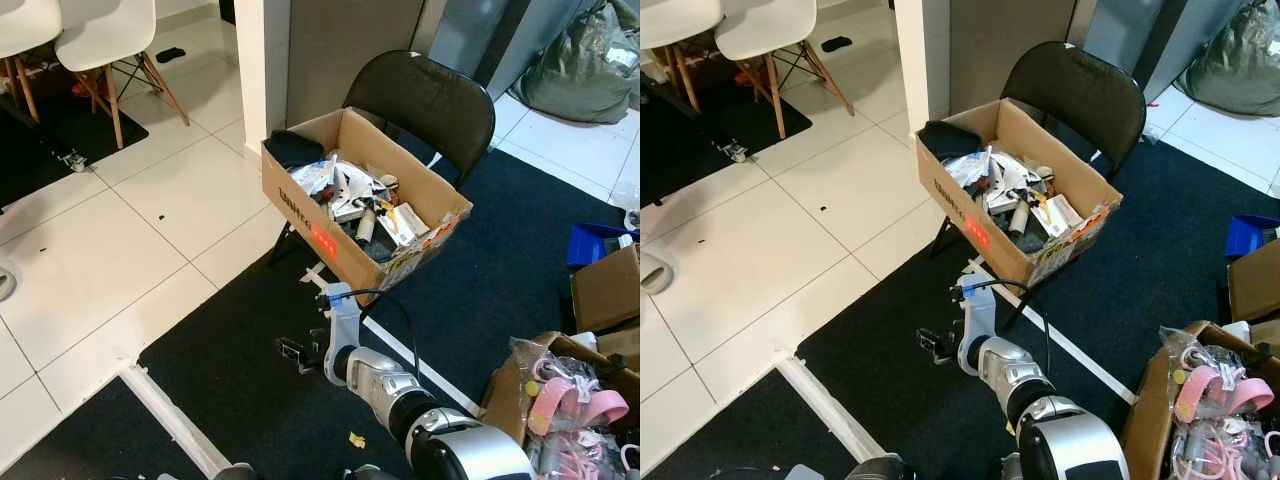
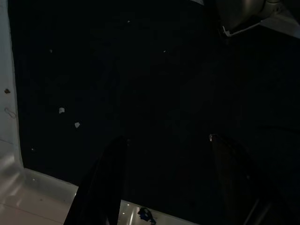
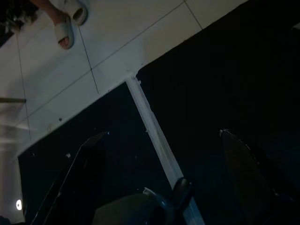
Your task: Picking trash to rubbish bin
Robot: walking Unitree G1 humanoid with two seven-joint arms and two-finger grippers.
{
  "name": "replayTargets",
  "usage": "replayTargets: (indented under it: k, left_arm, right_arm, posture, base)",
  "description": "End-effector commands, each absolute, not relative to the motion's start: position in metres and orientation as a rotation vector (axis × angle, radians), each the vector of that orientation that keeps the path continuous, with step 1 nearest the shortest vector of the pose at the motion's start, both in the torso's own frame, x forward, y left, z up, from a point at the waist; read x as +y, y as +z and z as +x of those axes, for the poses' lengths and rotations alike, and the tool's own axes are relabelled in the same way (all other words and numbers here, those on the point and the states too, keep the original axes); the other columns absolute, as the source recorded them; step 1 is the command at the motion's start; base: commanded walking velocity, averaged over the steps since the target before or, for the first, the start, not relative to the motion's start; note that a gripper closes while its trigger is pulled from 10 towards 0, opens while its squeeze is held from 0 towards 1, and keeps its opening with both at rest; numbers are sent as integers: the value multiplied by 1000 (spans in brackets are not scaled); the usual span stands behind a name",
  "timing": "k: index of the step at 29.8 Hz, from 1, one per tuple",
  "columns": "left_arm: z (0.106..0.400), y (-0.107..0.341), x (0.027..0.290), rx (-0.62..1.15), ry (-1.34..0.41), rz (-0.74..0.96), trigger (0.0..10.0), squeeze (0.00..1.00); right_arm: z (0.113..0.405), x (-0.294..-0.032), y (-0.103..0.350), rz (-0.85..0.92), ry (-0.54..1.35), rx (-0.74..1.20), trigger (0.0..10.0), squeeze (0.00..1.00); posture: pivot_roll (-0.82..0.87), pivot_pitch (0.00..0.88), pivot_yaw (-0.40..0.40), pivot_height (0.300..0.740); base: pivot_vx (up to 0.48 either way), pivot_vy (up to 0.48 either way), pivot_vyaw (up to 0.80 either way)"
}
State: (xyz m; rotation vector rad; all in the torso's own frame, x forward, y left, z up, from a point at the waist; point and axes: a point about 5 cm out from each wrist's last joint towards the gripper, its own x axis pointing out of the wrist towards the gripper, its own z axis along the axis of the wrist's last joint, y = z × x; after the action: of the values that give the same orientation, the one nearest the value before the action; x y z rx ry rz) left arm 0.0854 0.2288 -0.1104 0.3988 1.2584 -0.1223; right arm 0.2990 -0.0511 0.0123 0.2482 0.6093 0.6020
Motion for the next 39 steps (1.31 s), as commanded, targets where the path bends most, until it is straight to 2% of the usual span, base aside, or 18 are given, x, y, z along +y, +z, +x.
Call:
replayTargets:
  k: [1,4,12,14,17,22,26,27,29,30,34,36,39]
  left_arm:
    - [77,-113,226,1283,-120,384,10000,0]
    - [77,-113,227,1289,-128,390,10000,0]
    - [77,-113,226,1284,-140,395,10000,0]
    - [77,-113,226,1283,-141,395,10000,0]
    - [77,-113,224,1281,-143,395,10000,0]
    - [78,-113,223,1281,-148,398,10000,0]
    - [78,-113,223,1284,-149,401,10000,0]
    - [77,-113,223,1286,-149,403,10000,0]
    - [77,-113,223,1287,-150,403,10000,0]
    - [77,-113,223,1287,-150,403,10000,0]
    - [77,-113,223,1284,-148,400,10000,0]
    - [77,-113,223,1283,-148,400,10000,0]
    - [78,-113,223,1281,-153,400,10000,0]
  right_arm:
    - [283,8,20,313,734,625,10000,0]
    - [283,5,20,350,761,627,10000,0]
    - [258,27,19,294,1102,663,10000,0]
    - [260,26,19,271,1086,652,10000,0]
    - [266,19,15,242,956,657,10000,0]
    - [252,30,12,169,1105,677,10000,0]
    - [244,35,15,244,1239,687,10000,0]
    - [244,35,17,288,1275,686,8706,0]
    - [244,34,17,271,1276,681,8510,0]
    - [247,33,17,217,1246,656,9922,0]
    - [263,21,17,212,1042,620,10000,0]
    - [261,22,16,220,1051,625,10000,0]
    - [252,29,17,222,1170,629,10000,0]
  posture:
    - [321,155,-57,740]
    - [313,156,-51,740]
    - [295,154,-44,740]
    - [295,154,-44,740]
    - [291,151,-45,740]
    - [297,145,-39,740]
    - [297,145,-39,740]
    - [295,143,-39,740]
    - [295,143,-39,740]
    - [295,143,-39,740]
    - [295,143,-39,740]
    - [295,143,-39,740]
    - [295,143,-39,740]
  base:
    - [0,0,0]
    - [0,0,0]
    - [0,0,0]
    - [0,0,0]
    - [0,0,0]
    - [0,0,0]
    - [0,0,0]
    - [0,0,0]
    - [0,0,0]
    - [0,0,0]
    - [0,0,0]
    - [0,0,0]
    - [0,0,0]
